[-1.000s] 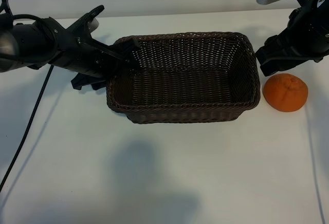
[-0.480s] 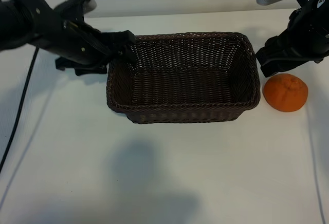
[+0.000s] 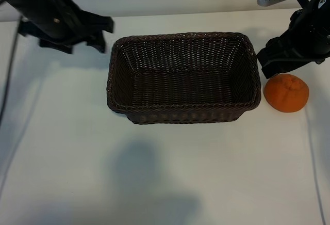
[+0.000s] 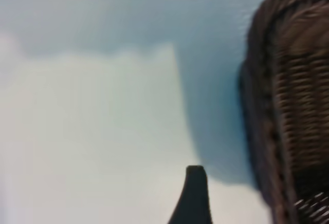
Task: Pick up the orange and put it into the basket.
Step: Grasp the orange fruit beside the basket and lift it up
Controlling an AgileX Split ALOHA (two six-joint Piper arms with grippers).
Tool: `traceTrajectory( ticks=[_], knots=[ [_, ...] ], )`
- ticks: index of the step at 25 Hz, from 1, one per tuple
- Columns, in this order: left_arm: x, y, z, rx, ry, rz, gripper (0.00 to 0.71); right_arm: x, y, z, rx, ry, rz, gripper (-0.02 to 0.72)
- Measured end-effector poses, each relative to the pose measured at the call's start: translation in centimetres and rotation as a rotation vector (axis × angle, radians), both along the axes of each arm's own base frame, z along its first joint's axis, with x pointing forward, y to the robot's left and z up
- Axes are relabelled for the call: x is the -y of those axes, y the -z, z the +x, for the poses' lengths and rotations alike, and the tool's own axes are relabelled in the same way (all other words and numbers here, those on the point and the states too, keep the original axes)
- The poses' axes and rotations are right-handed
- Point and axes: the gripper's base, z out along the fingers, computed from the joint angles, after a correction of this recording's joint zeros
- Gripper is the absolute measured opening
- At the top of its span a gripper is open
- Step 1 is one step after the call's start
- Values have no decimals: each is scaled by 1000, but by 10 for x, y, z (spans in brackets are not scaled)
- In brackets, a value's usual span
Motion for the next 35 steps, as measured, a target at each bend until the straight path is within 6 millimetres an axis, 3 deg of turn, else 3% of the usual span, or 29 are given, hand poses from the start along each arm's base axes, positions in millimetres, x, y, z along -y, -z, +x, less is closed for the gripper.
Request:
traceTrajectory(
  ticks=[8, 12, 14, 19, 24, 30, 35],
  knots=[
    [-88, -44, -22, -14, -121, 76, 619, 0, 0, 0, 0, 0, 0, 560],
    [-130, -73, -50, 16, -185, 102, 609, 0, 0, 0, 0, 0, 0, 560],
    [-139, -91, -67, 59, -213, 108, 600, 0, 0, 0, 0, 0, 0, 560],
    [-132, -139, -113, 243, -189, 59, 596, 0, 0, 0, 0, 0, 0, 560],
    [-115, -174, -179, 431, -142, 29, 594, 0, 0, 0, 0, 0, 0, 560],
    [-98, -162, -261, 623, -109, 52, 593, 0, 0, 0, 1, -5, -2, 560],
    [-94, -122, -307, 653, -97, 85, 593, 0, 0, 0, 1, -6, -2, 560]
  ],
)
